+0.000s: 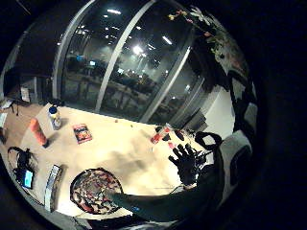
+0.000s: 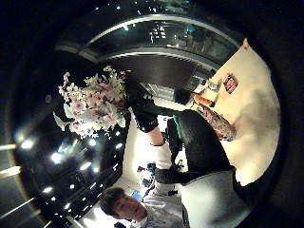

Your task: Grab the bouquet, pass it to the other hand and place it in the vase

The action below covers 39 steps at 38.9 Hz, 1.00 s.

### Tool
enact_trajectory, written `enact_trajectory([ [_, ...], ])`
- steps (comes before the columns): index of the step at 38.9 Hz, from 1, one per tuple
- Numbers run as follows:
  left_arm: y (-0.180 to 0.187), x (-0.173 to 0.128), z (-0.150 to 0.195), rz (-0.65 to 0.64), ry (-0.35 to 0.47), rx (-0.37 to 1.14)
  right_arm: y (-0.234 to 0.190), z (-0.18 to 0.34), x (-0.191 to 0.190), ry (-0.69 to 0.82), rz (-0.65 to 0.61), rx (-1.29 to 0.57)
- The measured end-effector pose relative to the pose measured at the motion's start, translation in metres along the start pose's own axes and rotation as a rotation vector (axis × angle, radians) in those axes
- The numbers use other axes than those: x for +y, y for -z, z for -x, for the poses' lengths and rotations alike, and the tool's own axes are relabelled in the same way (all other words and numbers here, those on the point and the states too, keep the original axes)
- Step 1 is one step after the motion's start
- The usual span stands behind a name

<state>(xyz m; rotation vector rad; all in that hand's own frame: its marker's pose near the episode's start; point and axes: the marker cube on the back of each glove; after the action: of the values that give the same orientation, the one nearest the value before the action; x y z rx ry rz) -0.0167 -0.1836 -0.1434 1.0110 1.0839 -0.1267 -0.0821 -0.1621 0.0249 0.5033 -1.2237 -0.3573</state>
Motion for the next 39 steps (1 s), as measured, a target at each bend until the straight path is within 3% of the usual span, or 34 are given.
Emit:
enact_trajectory([
  [6, 0.001, 0.001, 0.022, -0.006, 0.008, 0.007, -0.001, -0.018, 0.009, -0.211, -0.010, -0.005],
  [14, 0.004, 0.005, 0.046, -0.010, 0.017, 0.013, -0.004, -0.028, 0.012, -0.220, -0.007, 0.011],
  [18, 0.007, 0.012, 0.050, 0.014, -0.002, 0.115, -0.006, -0.022, 0.014, -0.116, -0.037, 0.073],
  [20, 0.012, 0.025, 0.054, 0.088, 0.042, 0.151, -0.007, -0.021, 0.016, -0.076, -0.058, 0.105],
  [23, 0.022, 0.056, 0.075, 0.327, 0.175, 0.131, -0.006, -0.029, 0.016, -0.095, -0.139, 0.193],
  [26, 0.030, 0.094, 0.132, 0.610, 0.261, 0.074, -0.015, -0.020, 0.033, -0.228, -0.039, 0.048],
  [28, 0.042, 0.121, 0.171, 0.714, 0.306, 0.029, -0.021, -0.024, 0.044, -0.286, 0.025, -0.018],
  [32, 0.072, 0.153, 0.204, 0.752, 0.349, 0.000, -0.024, -0.048, 0.055, -0.352, 0.051, 0.015],
  [39, 0.089, 0.158, 0.215, 0.724, 0.368, 0.017, -0.017, -0.065, 0.066, -0.384, 0.056, 0.054],
])
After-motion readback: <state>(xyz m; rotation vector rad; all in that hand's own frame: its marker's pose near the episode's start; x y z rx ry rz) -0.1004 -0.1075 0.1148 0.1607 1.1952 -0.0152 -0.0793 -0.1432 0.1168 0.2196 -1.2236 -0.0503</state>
